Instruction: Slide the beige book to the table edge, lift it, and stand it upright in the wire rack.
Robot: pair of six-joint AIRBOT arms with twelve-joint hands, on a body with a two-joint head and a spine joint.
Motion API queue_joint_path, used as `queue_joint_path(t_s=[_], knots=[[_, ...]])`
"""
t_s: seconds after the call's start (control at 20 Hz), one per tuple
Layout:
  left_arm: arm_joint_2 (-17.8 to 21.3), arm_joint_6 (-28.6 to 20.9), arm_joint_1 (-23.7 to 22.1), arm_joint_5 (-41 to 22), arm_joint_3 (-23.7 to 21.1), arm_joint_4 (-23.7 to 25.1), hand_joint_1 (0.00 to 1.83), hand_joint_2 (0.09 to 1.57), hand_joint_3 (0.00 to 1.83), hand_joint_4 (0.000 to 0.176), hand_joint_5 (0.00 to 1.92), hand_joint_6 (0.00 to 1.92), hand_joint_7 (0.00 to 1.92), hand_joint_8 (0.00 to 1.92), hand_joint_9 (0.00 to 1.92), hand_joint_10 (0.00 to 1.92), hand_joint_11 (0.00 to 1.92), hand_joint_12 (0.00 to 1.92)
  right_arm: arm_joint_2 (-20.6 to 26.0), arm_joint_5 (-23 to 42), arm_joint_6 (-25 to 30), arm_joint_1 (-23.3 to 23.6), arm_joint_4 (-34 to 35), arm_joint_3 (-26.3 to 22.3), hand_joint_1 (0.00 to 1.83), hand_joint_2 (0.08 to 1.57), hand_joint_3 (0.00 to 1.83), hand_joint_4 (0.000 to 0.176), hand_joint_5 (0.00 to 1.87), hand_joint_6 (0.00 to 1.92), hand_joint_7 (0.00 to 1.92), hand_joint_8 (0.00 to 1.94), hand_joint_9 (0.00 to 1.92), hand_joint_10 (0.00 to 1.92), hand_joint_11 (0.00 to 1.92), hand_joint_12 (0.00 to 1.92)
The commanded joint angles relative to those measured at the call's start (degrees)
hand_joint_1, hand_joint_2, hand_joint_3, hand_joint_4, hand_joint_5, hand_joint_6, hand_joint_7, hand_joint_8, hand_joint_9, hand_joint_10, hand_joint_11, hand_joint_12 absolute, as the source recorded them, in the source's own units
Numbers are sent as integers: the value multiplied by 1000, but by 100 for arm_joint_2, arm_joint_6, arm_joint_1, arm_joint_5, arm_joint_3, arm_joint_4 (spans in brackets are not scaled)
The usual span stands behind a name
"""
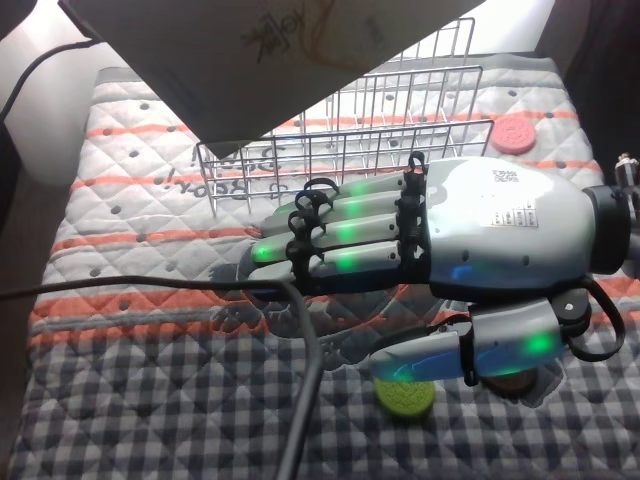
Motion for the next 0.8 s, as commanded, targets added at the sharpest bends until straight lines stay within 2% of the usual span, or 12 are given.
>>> queue_joint_path(t_s=[0.0, 0.15, 0.2, 0.25, 0.3, 0.35, 0.4, 0.45, 0.55, 0.65, 0.7, 0.75], knots=[[54, -113, -34, -702, -17, -207, 1287, 1055, 1, 0, 1019, 752, 1228, 732, 1449, 1, 1169, 682, -42, 576, 25, 55, 337, 1, 0, 1460, 0, 0, 247, 4, 246, 7, 212, 6, 308, 33], [57, -114, -12, -650, -25, -149, 1277, 1075, 1, 0, 955, 856, 1190, 790, 1404, 0, 1121, 750, -67, 576, 39, 55, 335, 18, 0, 1462, 0, 0, 256, 6, 259, 8, 222, 7, 310, 33], [57, -114, -12, -623, -35, -97, 1341, 1081, 0, 0, 841, 324, 1057, 905, 1257, 0, 1073, 728, -71, 576, 40, 55, 332, 20, 0, 1461, 0, 0, 255, 5, 253, 5, 216, 4, 309, 33], [57, -114, -12, -601, -54, -28, 1197, 1073, 0, 0, 756, 91, 882, 358, 1118, 0, 960, 671, -73, 576, 44, 55, 329, 22, 0, 1459, 0, 0, 254, 4, 252, 4, 215, 4, 317, 36], [57, -114, -12, -596, -68, -6, 1099, 1056, 0, 0, 638, 17, 750, 103, 953, 0, 812, 584, -74, 576, 45, 55, 329, 23, 0, 1459, 0, 0, 263, 7, 263, 8, 224, 7, 334, 43], [57, -114, -12, -586, -80, 14, 982, 1022, 2, 60, 410, 3, 493, 20, 557, 0, 453, 369, -74, 576, 51, 55, 329, 26, 0, 1459, 0, 0, 263, 6, 263, 8, 224, 6, 332, 42], [57, -114, -12, -580, -82, 16, 933, 990, 0, 95, 299, 0, 375, 3, 378, 0, 298, 286, -75, 576, 51, 55, 329, 27, 0, 1456, 0, 0, 261, 5, 265, 7, 225, 6, 329, 41], [57, -116, -2, -581, -87, 15, 826, 960, 0, 113, 152, 0, 209, 0, 220, 0, 170, 228, -76, 576, 54, 55, 330, 27, 0, 1456, 0, 0, 268, 7, 270, 9, 228, 7, 332, 42], [67, -144, 44, -587, -114, 15, 728, 926, 5, 150, 46, 0, 93, 0, 121, 0, 102, 261, -76, 576, 68, 55, 330, 26, 0, 1458, 0, 0, 266, 5, 269, 7, 229, 6, 336, 44], [73, -187, 102, -609, -134, 15, 711, 920, 0, 170, 3, 0, 35, 0, 66, 0, 13, 527, -75, 576, 80, 55, 331, 25, 0, 1459, 0, 0, 264, 3, 261, 2, 227, 4, 338, 44], [76, -238, 138, -623, -133, 15, 695, 906, 0, 169, 0, 0, 26, 0, 56, 1, 2, 578, -75, 576, 84, 55, 331, 25, 0, 1458, 0, 0, 263, 2, 260, 1, 224, 3, 333, 42], [82, -290, 165, -633, -132, 13, 672, 908, 0, 174, 0, 0, 33, 1, 56, 1, 0, 517, -75, 576, 91, 55, 331, 24, 0, 1458, 0, 0, 265, 3, 264, 3, 226, 3, 329, 40]])
